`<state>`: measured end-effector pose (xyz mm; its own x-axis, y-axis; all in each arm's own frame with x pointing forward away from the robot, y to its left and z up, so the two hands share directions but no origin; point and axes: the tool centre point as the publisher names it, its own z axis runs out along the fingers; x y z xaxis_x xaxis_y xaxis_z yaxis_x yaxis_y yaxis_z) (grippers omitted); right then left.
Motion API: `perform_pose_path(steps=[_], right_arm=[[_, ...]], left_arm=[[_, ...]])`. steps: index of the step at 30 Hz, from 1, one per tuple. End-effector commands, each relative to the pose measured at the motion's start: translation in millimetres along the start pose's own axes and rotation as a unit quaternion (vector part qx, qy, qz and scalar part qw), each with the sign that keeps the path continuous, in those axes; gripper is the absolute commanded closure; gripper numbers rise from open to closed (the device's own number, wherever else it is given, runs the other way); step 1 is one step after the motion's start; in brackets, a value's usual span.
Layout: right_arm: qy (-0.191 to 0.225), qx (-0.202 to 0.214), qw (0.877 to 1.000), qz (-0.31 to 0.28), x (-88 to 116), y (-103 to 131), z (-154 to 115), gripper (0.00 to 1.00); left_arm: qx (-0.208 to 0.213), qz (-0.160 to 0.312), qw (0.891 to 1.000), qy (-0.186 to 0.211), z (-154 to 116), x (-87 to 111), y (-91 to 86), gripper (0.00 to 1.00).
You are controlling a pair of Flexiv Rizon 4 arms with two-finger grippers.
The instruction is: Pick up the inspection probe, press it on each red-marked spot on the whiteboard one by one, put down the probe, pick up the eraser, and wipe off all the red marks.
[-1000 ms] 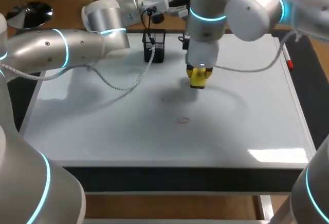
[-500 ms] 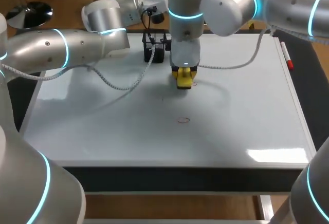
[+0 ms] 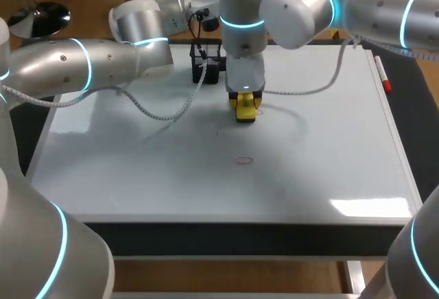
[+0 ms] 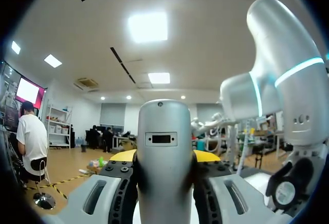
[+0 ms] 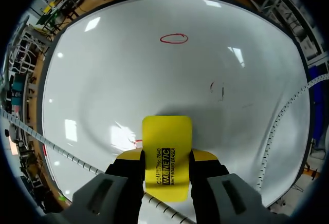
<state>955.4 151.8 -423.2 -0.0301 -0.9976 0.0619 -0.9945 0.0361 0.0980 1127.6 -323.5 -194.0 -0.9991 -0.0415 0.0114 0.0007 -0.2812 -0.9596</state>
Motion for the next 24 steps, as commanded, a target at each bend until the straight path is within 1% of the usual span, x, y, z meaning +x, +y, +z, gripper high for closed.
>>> perform_pose_path(steps=[1,10,16,24], right_arm=[[-0.003,-0.002,1.000,-0.001,1.5,-3.7,3.4,1.00],[-0.004,-0.007,1.000,0.002,8.8,-1.9,8.9,1.00],[-0.002,-0.010,1.000,0.013,18.9,1.0,11.2,1.00],[0.001,-0.013,0.999,0.041,42.8,6.7,14.0,1.00]], left_arm=[[0.000,0.000,1.000,0.001,0.2,-0.7,-1.1,1.00],[0.000,0.000,1.000,0.001,0.2,-0.7,-1.1,1.00],[0.000,0.000,1.000,0.001,0.2,-0.7,-1.1,1.00],[0.000,0.000,1.000,0.001,0.2,-0.7,-1.1,1.00]])
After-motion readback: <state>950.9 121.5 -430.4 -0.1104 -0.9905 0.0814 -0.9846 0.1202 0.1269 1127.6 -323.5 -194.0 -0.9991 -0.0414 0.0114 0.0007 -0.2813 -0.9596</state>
